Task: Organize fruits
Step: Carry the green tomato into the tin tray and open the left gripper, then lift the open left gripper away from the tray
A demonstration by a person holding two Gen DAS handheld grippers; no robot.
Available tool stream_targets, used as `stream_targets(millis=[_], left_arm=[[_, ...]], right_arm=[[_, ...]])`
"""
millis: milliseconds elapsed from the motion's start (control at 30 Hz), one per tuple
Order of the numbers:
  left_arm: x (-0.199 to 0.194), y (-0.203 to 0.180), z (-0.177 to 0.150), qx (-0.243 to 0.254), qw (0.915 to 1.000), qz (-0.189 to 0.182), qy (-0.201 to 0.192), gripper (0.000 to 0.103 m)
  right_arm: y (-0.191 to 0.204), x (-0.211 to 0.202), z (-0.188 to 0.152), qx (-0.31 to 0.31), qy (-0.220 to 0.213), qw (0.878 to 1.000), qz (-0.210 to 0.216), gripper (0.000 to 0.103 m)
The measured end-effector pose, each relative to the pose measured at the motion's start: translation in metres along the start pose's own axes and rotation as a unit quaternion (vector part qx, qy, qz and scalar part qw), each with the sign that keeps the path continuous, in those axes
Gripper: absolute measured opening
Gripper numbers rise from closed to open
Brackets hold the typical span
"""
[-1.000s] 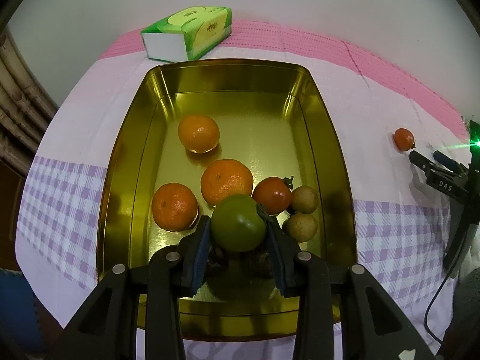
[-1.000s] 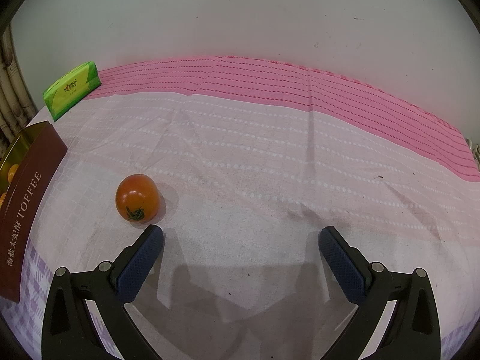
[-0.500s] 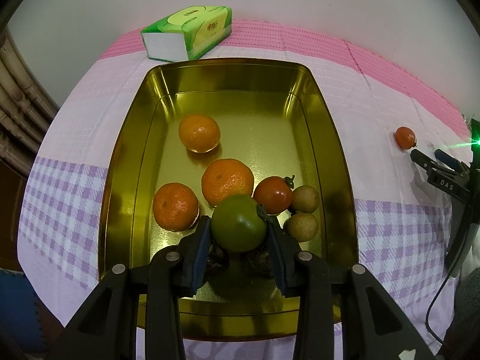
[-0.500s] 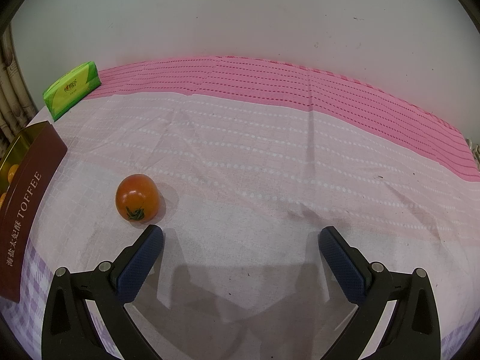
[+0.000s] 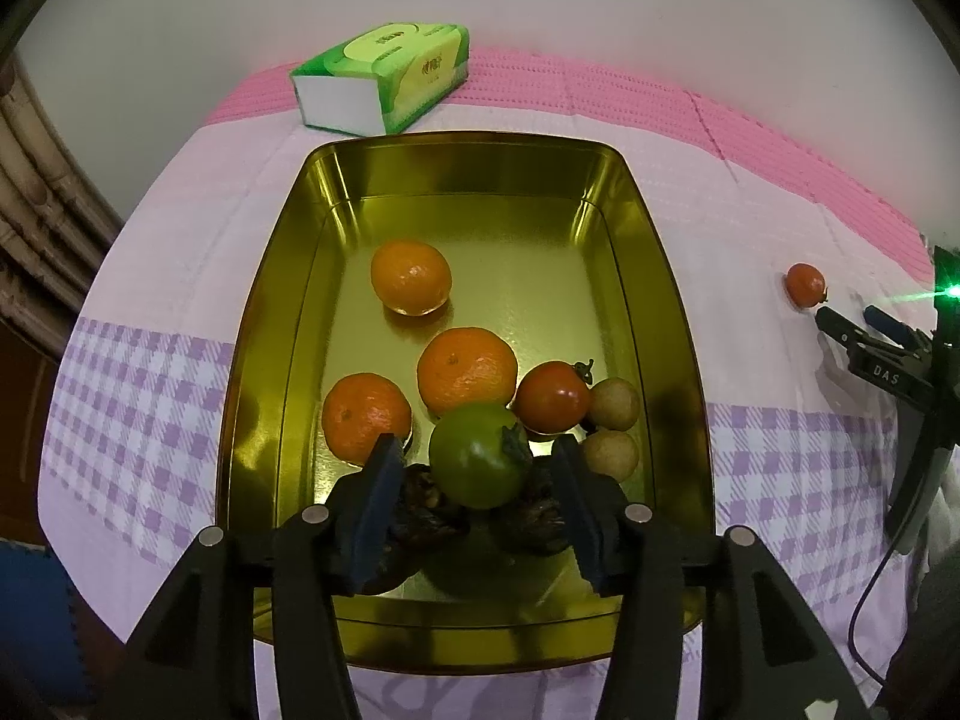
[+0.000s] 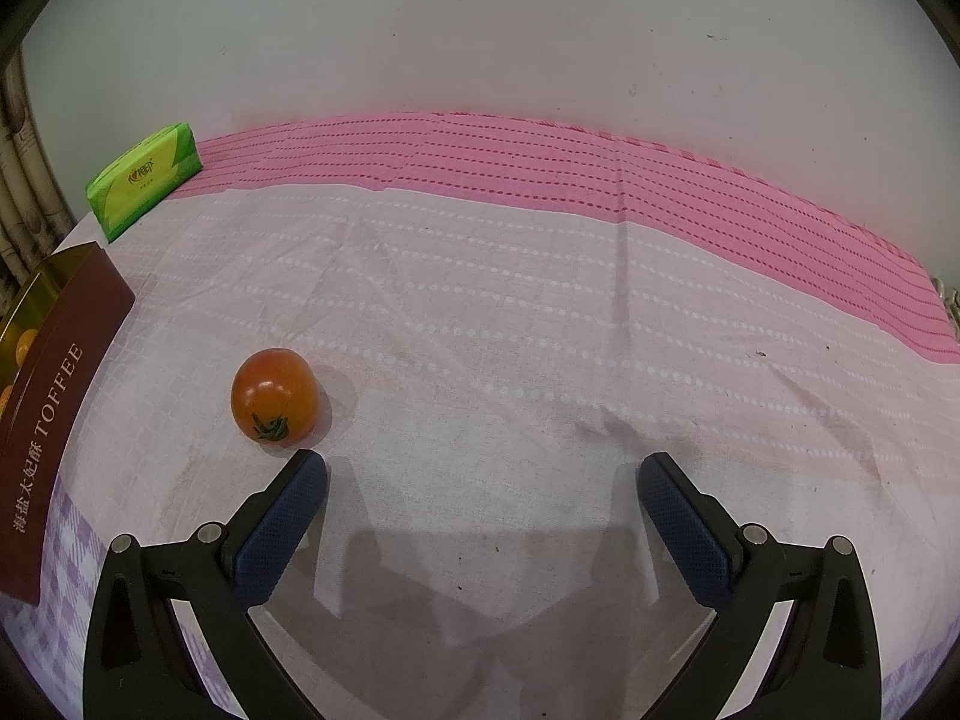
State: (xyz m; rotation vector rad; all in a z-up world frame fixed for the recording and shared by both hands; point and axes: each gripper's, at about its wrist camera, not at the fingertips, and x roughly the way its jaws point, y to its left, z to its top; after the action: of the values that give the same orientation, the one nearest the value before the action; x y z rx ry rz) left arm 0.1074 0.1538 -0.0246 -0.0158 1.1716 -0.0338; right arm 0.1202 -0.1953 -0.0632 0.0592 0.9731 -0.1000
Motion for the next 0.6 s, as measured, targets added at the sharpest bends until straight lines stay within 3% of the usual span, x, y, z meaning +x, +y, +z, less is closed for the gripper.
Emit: stream_targets(millis=[167, 300, 600], left_arm=[[-0.002, 0.0, 0.0, -0.001, 1.0, 0.001, -0.004, 0.052], [-0.006, 0.001, -0.002, -0.003, 1.0, 0.0, -0.009, 0.064], [-0.023, 0.01, -0.01, -0.015, 0.9995, 0.008, -0.025, 0.064]], right_arm=[[0.0, -0.001, 0.001, 0.0, 0.0, 1.0, 0.0, 0.103], [0.0, -0.001, 0.001, 0.0, 0.0, 1.0, 0.0, 0.103], [0.0, -0.001, 0.001, 0.0, 0.0, 1.0, 0.0, 0.103]])
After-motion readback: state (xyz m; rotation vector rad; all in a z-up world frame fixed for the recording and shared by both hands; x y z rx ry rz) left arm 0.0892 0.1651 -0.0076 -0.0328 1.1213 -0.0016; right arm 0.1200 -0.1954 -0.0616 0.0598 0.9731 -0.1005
